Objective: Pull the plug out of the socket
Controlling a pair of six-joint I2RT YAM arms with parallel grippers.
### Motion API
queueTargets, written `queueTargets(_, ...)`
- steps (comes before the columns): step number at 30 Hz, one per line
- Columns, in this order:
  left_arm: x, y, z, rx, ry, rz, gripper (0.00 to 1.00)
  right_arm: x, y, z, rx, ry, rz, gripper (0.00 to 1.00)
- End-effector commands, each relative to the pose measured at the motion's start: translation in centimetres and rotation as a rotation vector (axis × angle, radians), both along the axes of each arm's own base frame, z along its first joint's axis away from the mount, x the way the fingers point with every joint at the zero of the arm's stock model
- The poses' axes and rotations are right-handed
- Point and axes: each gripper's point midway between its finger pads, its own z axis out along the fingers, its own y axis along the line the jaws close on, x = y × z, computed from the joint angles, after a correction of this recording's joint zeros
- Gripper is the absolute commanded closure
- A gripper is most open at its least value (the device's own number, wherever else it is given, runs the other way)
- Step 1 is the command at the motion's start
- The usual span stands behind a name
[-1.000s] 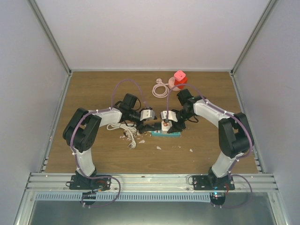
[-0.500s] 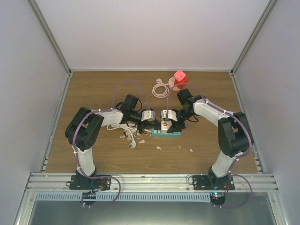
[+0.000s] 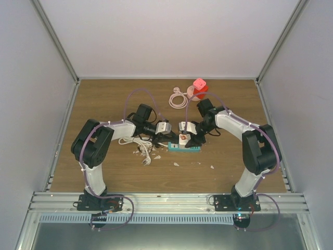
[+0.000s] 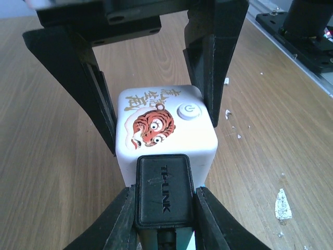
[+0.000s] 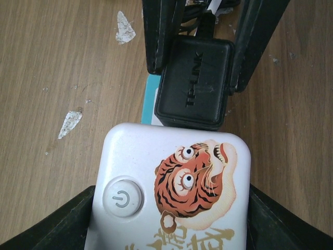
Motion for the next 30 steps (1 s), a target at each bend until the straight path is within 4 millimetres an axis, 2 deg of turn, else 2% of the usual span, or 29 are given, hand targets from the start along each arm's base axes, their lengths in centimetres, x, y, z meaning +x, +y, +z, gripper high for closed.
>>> queueTargets(1, -2.5, -0.5, 3.6, -0.115, 0.028, -0.115, 0.86, -1.8, -2.1, -4.3, -0.138, 0.096, -0.02, 0.52)
queueTargets(14, -4.0, 0.6, 5.2, -0.126, 0.039, -0.132, 0.87, -2.0, -2.2, -4.6, -0.142, 0.093, -0.027, 0.52)
queueTargets(18, -5.1, 1.3, 6.1, -0.119, 0.047, -0.147, 0.87, -2.0, -2.2, -4.7, -0.139, 0.094, -0.029, 0.52)
queueTargets(25, -6.2, 3.0, 8.8, -0.131, 0.054, -0.14, 0.87, -2.3, -2.3, -5.1, -0.138, 0.097, -0.022, 0.52)
queueTargets(30, -5.4, 4.7, 12.4, -0.157, 0.05, -0.101, 0.87, -2.4, -2.4, -5.1, -0.139, 0.095, -0.013, 0.51)
